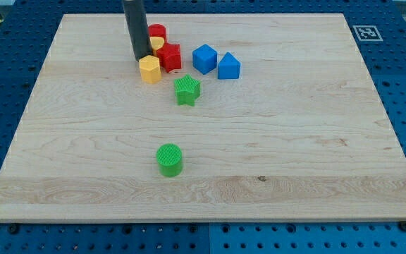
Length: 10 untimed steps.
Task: Separate the yellow heart and red star from the red circle
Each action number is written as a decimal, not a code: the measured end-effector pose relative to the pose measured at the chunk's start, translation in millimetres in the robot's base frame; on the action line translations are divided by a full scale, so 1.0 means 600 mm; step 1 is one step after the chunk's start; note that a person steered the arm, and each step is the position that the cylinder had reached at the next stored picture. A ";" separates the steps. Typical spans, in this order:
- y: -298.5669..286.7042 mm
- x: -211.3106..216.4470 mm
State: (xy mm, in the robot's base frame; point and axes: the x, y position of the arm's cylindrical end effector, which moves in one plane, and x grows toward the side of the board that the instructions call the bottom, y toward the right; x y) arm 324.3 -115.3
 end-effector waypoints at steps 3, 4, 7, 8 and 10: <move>-0.049 0.007; -0.088 -0.020; -0.030 -0.125; -0.004 -0.115; -0.011 -0.054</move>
